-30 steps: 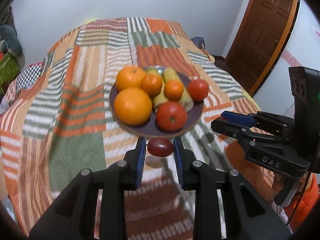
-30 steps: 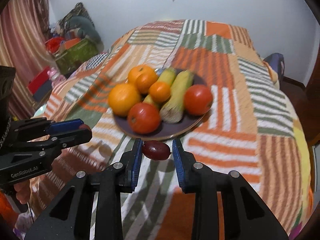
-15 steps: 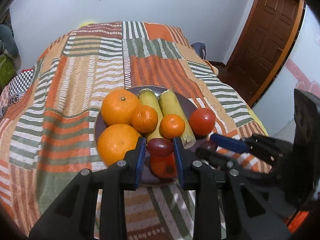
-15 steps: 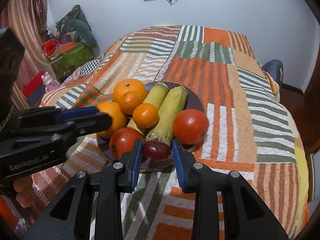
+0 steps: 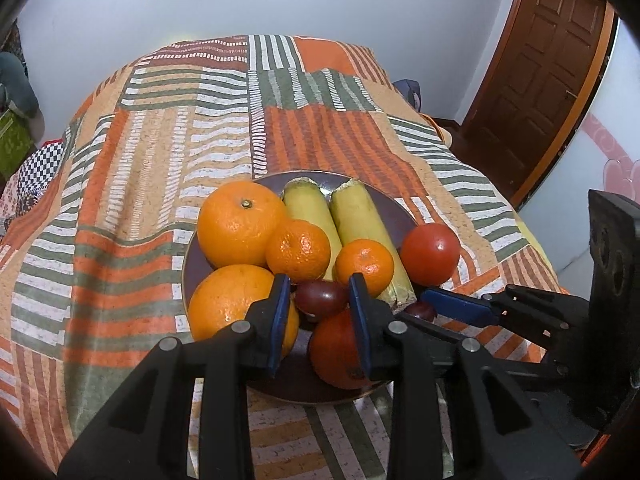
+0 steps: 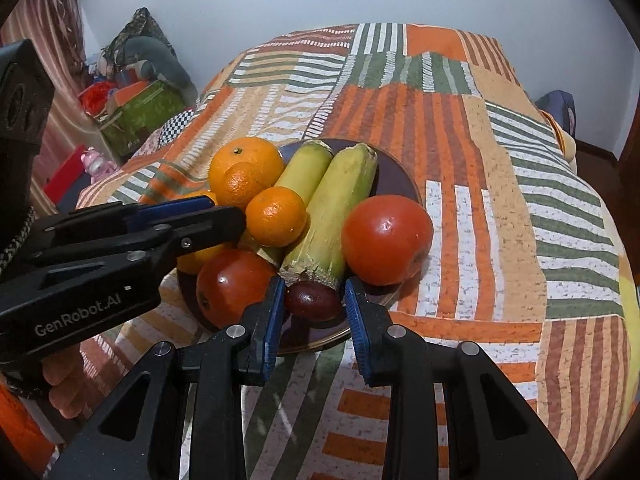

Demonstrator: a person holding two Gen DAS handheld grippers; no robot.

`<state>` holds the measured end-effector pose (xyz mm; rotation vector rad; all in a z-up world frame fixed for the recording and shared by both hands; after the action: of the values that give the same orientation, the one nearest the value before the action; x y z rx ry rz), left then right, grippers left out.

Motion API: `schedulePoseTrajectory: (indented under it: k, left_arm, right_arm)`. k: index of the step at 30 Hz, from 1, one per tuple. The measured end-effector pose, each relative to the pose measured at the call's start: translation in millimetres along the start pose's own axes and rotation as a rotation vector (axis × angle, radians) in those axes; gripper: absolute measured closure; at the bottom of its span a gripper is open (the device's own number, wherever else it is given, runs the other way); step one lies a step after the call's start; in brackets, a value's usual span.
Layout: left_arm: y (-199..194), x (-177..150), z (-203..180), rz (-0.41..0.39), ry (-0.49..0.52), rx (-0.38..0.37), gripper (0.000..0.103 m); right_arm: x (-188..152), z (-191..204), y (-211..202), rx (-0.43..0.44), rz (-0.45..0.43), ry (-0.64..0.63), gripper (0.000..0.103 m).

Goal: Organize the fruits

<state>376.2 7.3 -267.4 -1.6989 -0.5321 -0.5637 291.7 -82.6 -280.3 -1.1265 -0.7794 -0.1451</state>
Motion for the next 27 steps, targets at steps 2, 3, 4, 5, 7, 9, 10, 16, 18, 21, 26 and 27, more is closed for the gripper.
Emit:
schedulePoseTrajectory:
  k: [2, 3, 4, 5, 7, 9, 10, 16, 18, 21, 26, 27]
  left_arm:
    - [-0.2, 0.2, 0.3, 0.003, -0.006, 0.0, 0.073]
    - [-0.5, 0.1, 0.0, 0.006, -0.01, -0.003, 0.071]
    - [-1.6, -0.2, -0.4, 0.009, -0.014, -0.006, 0.069]
    - [-3.2, -0.4, -0.3, 0.009, -0.016, -0.004, 0.069]
    - [-10.6, -0.6, -0.4, -0.002, -0.015, 0.005, 0.069]
    - [-21.3, -0.2, -0.2, -0.019, -0.019, 0.008, 0.069]
    - [-29.7, 0.6, -0.4, -0.033, -0.022, 0.006, 0.069]
    - [-96.7, 10.2, -6.7, -0.152, -0.005, 0.026, 0.069]
    - [-129.4, 14.1, -15.0, -0.213, 0.017, 0.03, 0.069]
    - [-178.6, 17.1, -28.3, -0.312, 0.038, 0.041, 0.069]
    - [-251.3, 14.2, -49.1, -0.452, 0.056, 0.049, 0.068]
    - [-265.9, 12.5, -53.0, -0.482, 0.061, 0.056, 0.068]
  right_arm:
    - [0.8, -1.0, 1.5, 0.001, 0.006, 0.002, 0.072]
    - [1.2, -1.1, 1.1, 0.001, 0.007, 0.003, 0.071]
    - [1.2, -1.0, 0.6, 0.004, 0.008, 0.005, 0.069]
    - [1.8, -0.7, -0.9, 0.009, 0.005, 0.01, 0.067]
    - [2.8, -0.9, -5.1, 0.01, -0.007, 0.015, 0.065]
    - [4.5, 0.2, -12.8, 0.001, -0.024, 0.011, 0.065]
    - [5.6, 0.6, -17.8, -0.003, -0.034, 0.009, 0.065]
    - [19.6, 11.3, -72.5, -0.019, -0.144, -0.009, 0.065]
    - [26.1, 19.0, -101.6, -0.029, -0.206, -0.025, 0.065]
    - [32.8, 31.7, -144.8, -0.028, -0.298, -0.041, 0.065]
    - [36.8, 56.4, -212.3, -0.021, -0.437, -0.061, 0.065]
    - [36.2, 60.8, -223.0, -0.025, -0.459, -0.069, 0.065]
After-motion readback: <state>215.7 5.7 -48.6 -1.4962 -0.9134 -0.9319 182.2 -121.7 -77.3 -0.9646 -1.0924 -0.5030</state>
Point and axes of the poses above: each gripper's, at about its wrist camera, not at the fingertips, and y roughly the way its jaws point, z to its left, x to its top, the point moved 7 cm from there along y, roughly the way its jaws point
